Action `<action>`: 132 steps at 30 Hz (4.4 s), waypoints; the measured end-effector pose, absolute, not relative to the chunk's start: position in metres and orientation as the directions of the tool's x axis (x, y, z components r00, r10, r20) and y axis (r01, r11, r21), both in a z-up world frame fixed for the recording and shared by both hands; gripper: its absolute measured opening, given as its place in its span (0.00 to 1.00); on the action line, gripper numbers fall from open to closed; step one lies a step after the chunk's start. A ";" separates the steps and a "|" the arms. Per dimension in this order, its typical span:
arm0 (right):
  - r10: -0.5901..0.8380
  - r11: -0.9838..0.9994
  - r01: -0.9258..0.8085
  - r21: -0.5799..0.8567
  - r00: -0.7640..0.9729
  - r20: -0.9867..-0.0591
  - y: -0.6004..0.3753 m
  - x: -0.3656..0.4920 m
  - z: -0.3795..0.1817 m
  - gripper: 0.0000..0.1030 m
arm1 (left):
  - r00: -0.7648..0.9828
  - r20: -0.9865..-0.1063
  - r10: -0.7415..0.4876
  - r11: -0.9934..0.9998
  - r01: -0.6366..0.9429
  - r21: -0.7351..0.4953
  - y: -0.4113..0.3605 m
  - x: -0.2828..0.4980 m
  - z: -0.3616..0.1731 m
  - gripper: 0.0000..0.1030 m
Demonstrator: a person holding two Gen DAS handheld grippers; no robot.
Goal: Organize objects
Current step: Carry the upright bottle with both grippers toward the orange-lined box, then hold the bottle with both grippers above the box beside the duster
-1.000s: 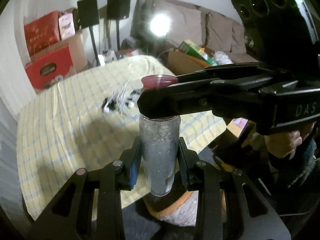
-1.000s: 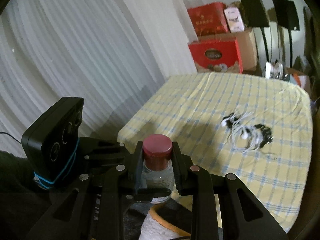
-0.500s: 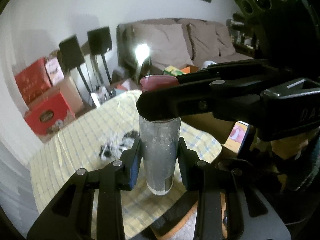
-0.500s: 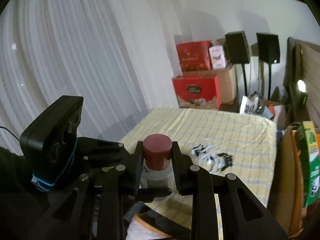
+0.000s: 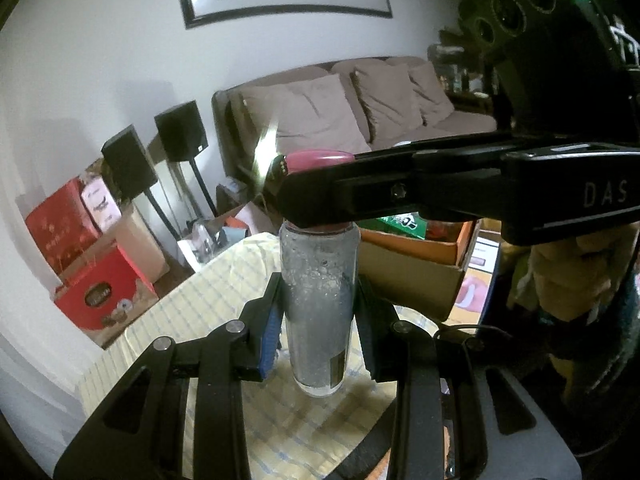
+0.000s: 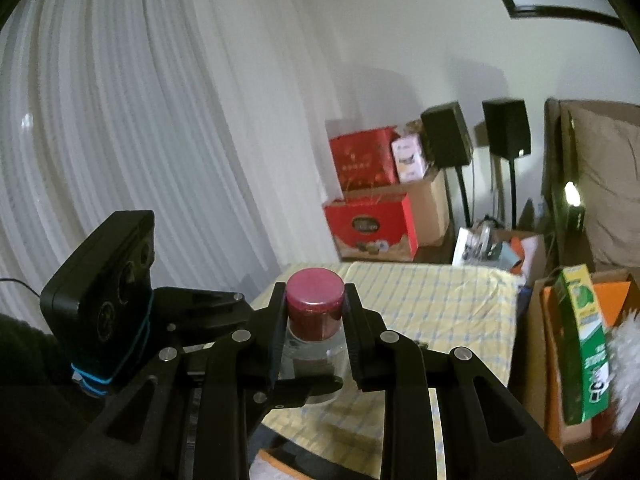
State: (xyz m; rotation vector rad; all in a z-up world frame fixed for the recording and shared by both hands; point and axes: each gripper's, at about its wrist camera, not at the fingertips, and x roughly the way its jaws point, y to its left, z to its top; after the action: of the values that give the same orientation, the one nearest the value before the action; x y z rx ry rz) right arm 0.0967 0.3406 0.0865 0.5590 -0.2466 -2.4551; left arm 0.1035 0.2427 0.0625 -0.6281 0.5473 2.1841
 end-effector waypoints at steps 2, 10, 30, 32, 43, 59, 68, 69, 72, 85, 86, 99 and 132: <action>-0.596 -0.800 0.517 0.304 -0.739 -0.313 0.348 0.097 0.089 0.25 | -0.563 -0.592 0.577 -0.588 -0.789 0.178 0.249 0.102 0.062 0.30; -0.551 -0.828 0.459 0.322 -0.775 -0.309 0.374 0.098 0.093 0.25 | -0.532 -0.595 0.602 -0.535 -0.822 0.195 0.280 0.097 0.067 0.30; -0.311 -0.936 0.233 0.262 -0.897 -0.314 0.431 0.102 0.095 0.25 | -0.480 -0.582 0.656 -0.510 -0.851 0.127 0.344 0.077 0.064 0.30; -0.302 -0.940 0.226 0.257 -0.900 -0.314 0.433 0.103 0.095 0.25 | -0.493 -0.579 0.649 -0.512 -0.846 0.146 0.348 0.080 0.064 0.30; -0.285 -0.941 0.212 0.265 -0.917 -0.278 0.444 0.110 0.099 0.25 | -0.471 -0.593 0.653 -0.510 -0.852 0.115 0.373 0.082 0.076 0.30; -0.130 -0.971 0.068 0.229 -0.954 -0.270 0.473 0.120 0.104 0.26 | -0.398 -0.623 0.673 -0.483 -0.875 0.037 0.405 0.074 0.080 0.31; -0.087 -0.975 0.027 0.219 -0.960 -0.267 0.482 0.121 0.102 0.26 | -0.355 -0.619 0.700 -0.474 -0.880 -0.031 0.409 0.070 0.080 0.30; -0.084 -0.976 0.025 0.218 -0.960 -0.266 0.482 0.121 0.102 0.26 | -0.352 -0.620 0.701 -0.473 -0.880 -0.036 0.411 0.069 0.079 0.30; -0.080 -0.975 0.019 0.219 -0.960 -0.269 0.485 0.121 0.101 0.26 | -0.366 -0.626 0.689 -0.482 -0.876 -0.018 0.415 0.071 0.077 0.31; -0.075 -0.969 0.003 0.247 -0.957 -0.281 0.496 0.118 0.097 0.28 | -0.357 -0.639 0.681 -0.496 -0.867 -0.043 0.419 0.077 0.077 0.31; -0.075 -0.969 0.003 0.248 -0.957 -0.281 0.497 0.119 0.097 0.28 | -0.356 -0.641 0.680 -0.496 -0.867 -0.044 0.420 0.077 0.077 0.31; -0.077 -0.957 -0.011 0.290 -0.954 -0.290 0.513 0.119 0.093 0.28 | -0.336 -0.649 0.683 -0.467 -0.884 -0.033 0.429 0.077 0.076 0.31; 0.080 -0.901 -0.216 0.376 -0.935 -0.345 0.585 0.133 0.070 0.28 | -0.201 -0.698 0.687 -0.316 -0.948 -0.038 0.510 0.071 0.045 0.31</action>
State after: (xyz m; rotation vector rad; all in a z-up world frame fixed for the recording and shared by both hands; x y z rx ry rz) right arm 0.1327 0.5853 0.0703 0.5382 -0.6899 -3.1770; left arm 0.0706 0.5103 0.0455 -0.7491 0.4888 1.7705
